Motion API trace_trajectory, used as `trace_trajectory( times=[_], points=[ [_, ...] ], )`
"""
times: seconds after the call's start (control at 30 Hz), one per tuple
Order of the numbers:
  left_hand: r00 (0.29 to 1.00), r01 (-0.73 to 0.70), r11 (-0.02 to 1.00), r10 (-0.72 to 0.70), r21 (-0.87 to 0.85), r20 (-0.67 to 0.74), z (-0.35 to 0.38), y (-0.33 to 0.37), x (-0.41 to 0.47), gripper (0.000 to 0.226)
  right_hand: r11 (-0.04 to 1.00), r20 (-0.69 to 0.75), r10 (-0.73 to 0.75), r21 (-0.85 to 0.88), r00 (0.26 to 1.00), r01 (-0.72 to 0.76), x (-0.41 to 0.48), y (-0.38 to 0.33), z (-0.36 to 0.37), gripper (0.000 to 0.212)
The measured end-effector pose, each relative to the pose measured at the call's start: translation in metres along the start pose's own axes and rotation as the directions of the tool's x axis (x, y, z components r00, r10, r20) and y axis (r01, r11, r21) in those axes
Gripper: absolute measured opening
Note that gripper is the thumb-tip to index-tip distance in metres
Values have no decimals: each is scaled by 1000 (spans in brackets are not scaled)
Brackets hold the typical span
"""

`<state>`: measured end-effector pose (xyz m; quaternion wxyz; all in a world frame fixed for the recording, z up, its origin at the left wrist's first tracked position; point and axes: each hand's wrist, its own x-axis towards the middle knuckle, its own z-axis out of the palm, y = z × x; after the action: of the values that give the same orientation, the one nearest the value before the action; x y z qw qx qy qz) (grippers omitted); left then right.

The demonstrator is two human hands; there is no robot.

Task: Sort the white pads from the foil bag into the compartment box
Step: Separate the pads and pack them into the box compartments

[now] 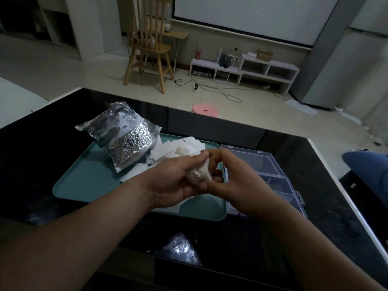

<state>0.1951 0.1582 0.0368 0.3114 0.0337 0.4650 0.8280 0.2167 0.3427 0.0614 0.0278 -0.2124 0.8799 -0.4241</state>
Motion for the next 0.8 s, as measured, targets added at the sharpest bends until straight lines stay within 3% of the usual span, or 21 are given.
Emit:
trace_trajectory(
  times=[0.1,0.37,0.53,0.63,0.7,0.8],
  points=[
    [998,29,1000,-29,0,50,5,-2,0,42,993,54,42,105,998,-47,-4,-2,3,41],
    [988,103,991,-91,-89,125,20,-16,12,54,994,-41,15,-108,999,-20,-9,10,4,47],
    [993,111,982,-103,-152,60,28,-22,21,53,989,-39,11,-147,999,-17,-15,25,-7,41],
    [996,60,985,-70,-163,-53,34,-21,27,53,987,-167,66,-132,984,-89,-20,30,-12,26],
    [997,50,980,-60,-191,-50,40,-21,30,53,983,-257,135,-85,957,-162,-22,32,-14,18],
    [999,41,987,-40,-157,8,45,-26,39,28,977,-300,193,-33,934,-212,-22,30,-11,14]
  ],
)
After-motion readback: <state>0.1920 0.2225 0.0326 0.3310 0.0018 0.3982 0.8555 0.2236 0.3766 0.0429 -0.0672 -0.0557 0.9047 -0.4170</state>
